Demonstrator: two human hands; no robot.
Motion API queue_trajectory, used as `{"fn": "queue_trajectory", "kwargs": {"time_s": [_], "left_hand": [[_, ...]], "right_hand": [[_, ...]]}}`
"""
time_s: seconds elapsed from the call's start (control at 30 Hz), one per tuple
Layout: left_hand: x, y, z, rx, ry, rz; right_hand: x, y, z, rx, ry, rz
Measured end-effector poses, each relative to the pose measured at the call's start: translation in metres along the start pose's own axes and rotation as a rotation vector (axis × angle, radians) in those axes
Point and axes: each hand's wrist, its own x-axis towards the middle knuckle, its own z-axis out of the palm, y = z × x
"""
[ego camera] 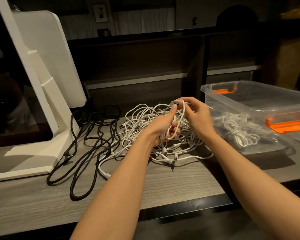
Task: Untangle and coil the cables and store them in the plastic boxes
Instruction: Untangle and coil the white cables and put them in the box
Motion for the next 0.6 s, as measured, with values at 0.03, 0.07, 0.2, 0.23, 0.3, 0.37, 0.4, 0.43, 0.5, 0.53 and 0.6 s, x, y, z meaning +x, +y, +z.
{"fn": "queue_trajectory", "kwargs": {"time_s": [0.03,0.07,0.2,0.23,0.3,0.37,0.4,0.43,0.5,0.53,0.6], "left_hand": [[0.001,0.000,-0.001,-0.006,-0.016,0.013],[0.002,0.000,-0.002,-0.044,-0.056,0.020],[0.000,0.000,-0.007,-0.002,-0.207,0.048],[0.001,-0.001,-0.008,0.065,-0.208,0.063],[0.002,-0.002,-0.007,0.135,-0.205,0.091],[0.003,-0.002,-0.005,0.115,-0.194,0.112],[0.004,-0.002,-0.004,0.080,-0.177,0.130],[0.004,-0.002,-0.004,0.033,-0.146,0.152],[0.006,-0.003,-0.004,-0.087,-0.024,0.175],[0.008,-0.004,-0.006,-0.138,0.061,0.176],[0.012,-0.007,-0.006,-0.203,0.201,0.175]], "right_hand": [[0.000,0.002,0.000,-0.079,0.003,0.004],[0.000,0.003,0.000,-0.164,0.008,0.007],[-0.004,0.003,0.000,-0.452,0.028,-0.007],[-0.005,0.002,0.001,-0.482,0.042,-0.007],[-0.005,0.004,0.002,-0.494,0.055,0.019],[-0.003,0.008,0.001,-0.485,0.010,0.061],[-0.001,0.011,0.000,-0.481,-0.025,0.083],[0.000,0.012,-0.002,-0.479,-0.056,0.107],[0.004,0.016,-0.005,-0.472,-0.106,0.156],[0.005,0.017,-0.006,-0.466,-0.124,0.179],[0.006,0.020,-0.005,-0.477,-0.140,0.204]]}}
